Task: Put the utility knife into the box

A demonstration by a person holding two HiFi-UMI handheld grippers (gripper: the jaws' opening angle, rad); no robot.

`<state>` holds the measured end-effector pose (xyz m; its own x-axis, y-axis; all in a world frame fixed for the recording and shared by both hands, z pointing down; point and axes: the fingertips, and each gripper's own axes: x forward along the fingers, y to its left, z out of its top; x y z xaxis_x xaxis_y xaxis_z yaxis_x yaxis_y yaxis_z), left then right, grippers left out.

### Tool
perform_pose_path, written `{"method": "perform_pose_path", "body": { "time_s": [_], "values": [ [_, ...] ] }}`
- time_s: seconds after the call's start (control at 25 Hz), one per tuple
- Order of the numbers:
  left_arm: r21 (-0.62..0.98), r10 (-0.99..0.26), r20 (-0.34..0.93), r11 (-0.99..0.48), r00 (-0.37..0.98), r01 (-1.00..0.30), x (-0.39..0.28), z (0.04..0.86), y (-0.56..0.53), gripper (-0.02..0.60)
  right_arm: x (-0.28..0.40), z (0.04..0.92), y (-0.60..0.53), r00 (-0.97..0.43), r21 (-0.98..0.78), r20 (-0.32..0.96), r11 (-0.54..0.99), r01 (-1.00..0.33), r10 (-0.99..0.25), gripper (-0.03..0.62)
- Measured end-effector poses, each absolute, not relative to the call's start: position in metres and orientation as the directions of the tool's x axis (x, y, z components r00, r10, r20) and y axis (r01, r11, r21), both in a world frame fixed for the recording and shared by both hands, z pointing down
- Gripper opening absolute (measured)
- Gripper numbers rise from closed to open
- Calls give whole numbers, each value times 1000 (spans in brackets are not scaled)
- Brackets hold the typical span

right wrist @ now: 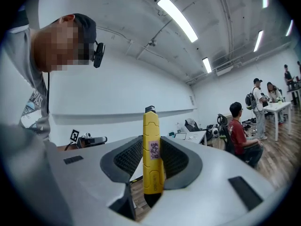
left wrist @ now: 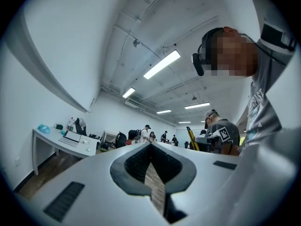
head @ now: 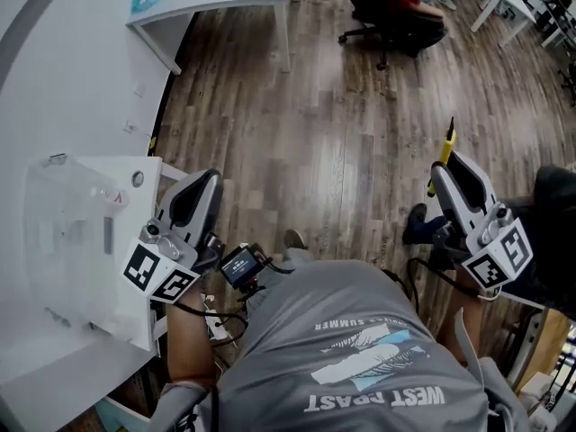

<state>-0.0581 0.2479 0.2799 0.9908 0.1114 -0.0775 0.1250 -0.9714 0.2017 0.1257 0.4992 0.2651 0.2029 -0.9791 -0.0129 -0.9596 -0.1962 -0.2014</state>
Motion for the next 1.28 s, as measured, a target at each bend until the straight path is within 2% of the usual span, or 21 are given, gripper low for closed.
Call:
{"method": "perform_pose_path", "body": {
  "time_s": [0.2,0.36,0.64,1.12,1.28],
  "values": [
    [211,117,-136,-967,984,144,-25,276,193,9,153,243,454,226,-142,-10,-222,-965,-974,123],
    [226,91,-145,-966,985,122,-17,280,167,9,164,247,421,188,-140,18,-188,-972,-982,123],
    [230,1,-130,-973,992,31,22,288,115,9,224,256,370,129,-149,30,-132,-980,-991,123],
    [175,-216,-67,-964,974,-202,132,268,78,9,385,262,276,-98,-201,-22,100,-975,-995,123],
    [163,-259,-33,-954,965,-250,151,268,71,9,415,267,252,-139,-223,-31,143,-964,-990,123]
  ]
}}
